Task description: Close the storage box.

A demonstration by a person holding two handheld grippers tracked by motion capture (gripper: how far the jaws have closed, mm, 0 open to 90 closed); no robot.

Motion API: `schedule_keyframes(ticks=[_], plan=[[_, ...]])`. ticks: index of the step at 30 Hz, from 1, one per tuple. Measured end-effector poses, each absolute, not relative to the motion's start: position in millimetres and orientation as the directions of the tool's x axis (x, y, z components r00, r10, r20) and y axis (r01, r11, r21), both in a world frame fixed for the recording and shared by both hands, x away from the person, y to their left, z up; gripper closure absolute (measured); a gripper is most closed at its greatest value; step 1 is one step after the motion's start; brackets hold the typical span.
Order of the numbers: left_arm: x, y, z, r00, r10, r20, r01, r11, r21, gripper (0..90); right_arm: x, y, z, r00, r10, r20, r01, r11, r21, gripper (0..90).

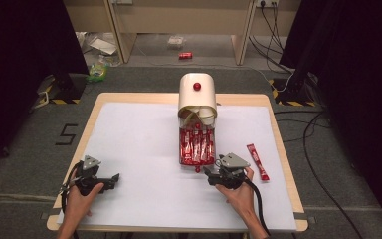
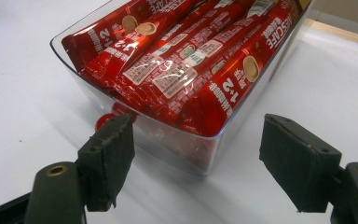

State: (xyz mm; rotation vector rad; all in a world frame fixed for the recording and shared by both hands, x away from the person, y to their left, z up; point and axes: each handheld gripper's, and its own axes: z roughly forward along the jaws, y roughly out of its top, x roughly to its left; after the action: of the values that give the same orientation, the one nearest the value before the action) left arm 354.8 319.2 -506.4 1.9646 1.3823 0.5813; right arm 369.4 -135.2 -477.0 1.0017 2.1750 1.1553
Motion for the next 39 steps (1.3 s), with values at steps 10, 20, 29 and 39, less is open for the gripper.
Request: schedule_keyframes(ticks=[10, 20, 29, 39], plan=[[355, 319, -506, 0.343, 0.939, -0.014, 0.647, -0.226, 0.728, 0.2, 374, -135, -477, -0.598, 0.799, -0.065, 0.372, 0.349, 0.86, 26.4], [355, 319, -506, 0.343, 0.939, -0.014, 0.647, -0.226, 0.728, 0.2, 381, -136, -472, -0.588, 0.807, -0.057, 0.362, 0.325, 0.874, 26.4], [355, 319, -506, 0.343, 0.939, -0.014, 0.647, -0.226, 0.728, 0.2, 391, -138, -471, -0.569, 0.822, -0.037, 0.366, 0.293, 0.883, 27.8], [355, 319, -506, 0.343, 0.939, -0.013, 0.647, -0.226, 0.728, 0.2, 401, -137, -472, -0.553, 0.833, -0.026, 0.378, 0.279, 0.883, 27.5]])
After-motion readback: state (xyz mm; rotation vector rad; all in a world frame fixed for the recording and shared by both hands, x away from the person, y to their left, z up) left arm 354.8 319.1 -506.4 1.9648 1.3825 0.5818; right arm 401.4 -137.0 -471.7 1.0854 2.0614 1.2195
